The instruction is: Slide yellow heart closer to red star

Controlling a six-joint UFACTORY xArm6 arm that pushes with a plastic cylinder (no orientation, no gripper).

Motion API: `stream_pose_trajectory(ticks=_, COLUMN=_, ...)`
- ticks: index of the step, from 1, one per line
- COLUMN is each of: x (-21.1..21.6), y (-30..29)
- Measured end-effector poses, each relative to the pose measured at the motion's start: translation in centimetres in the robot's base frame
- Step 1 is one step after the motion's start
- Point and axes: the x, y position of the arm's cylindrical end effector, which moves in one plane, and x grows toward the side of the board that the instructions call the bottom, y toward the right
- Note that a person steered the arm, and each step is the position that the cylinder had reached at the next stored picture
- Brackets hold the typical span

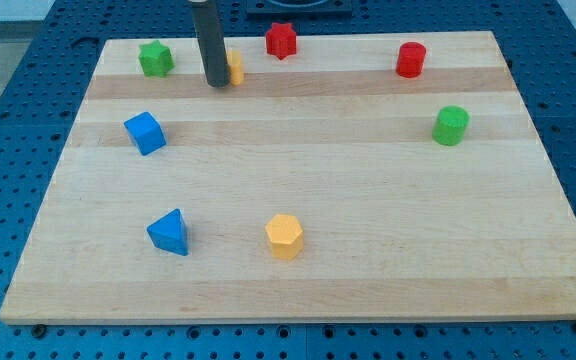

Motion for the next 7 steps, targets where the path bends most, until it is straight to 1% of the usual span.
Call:
stream_pose_trajectory(ticks=1, x=0.0, y=-2.1)
stream_pose_trajectory(ticks=2, x=-0.3, y=-1.2)
stream_pose_trajectory(ticks=4, x=-2.5, y=-0.8)
stream_pose_trajectory(ticks=7, x=-2.8, y=1.9)
